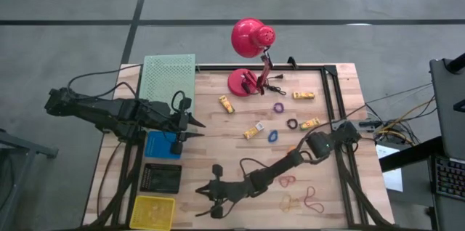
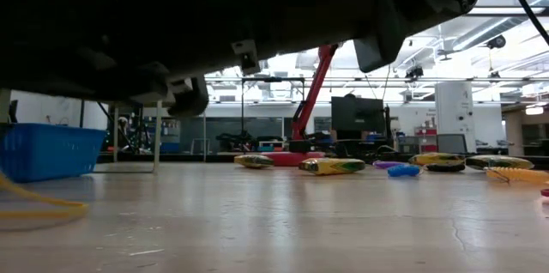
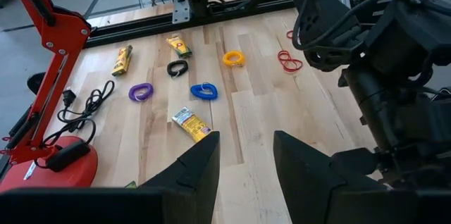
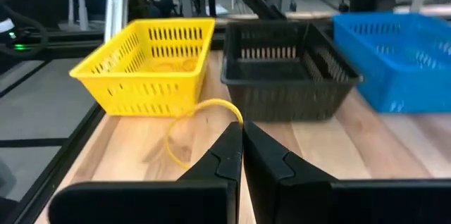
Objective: Pick & Place Office Desk Supplies
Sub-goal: Put the yellow rubber band into the yellow bin
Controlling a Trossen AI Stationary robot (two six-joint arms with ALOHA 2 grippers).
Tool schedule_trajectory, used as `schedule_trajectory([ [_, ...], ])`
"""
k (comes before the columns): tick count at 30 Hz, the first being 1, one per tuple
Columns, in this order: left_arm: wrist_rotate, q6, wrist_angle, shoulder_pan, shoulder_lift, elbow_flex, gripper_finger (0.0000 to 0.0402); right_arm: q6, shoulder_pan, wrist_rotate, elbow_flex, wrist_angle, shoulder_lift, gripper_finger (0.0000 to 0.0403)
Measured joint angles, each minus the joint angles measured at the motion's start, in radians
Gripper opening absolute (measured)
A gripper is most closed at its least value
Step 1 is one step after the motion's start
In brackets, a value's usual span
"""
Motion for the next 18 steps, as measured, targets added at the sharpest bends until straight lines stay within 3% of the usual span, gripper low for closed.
schedule_trajectory([
  [11, 0.0, 0.0, 0.0, 0.0, 0.0, 0.0, 0.0136, 0.099, -0.006, -0.017, -0.002, -0.056, 0.0, 0.0011],
  [18, 0.0, 0.0, 0.0, 0.0, 0.0, 0.0, 0.0136, 0.099, -0.006, -0.017, -0.002, -0.053, 0.0, 0.0071],
])
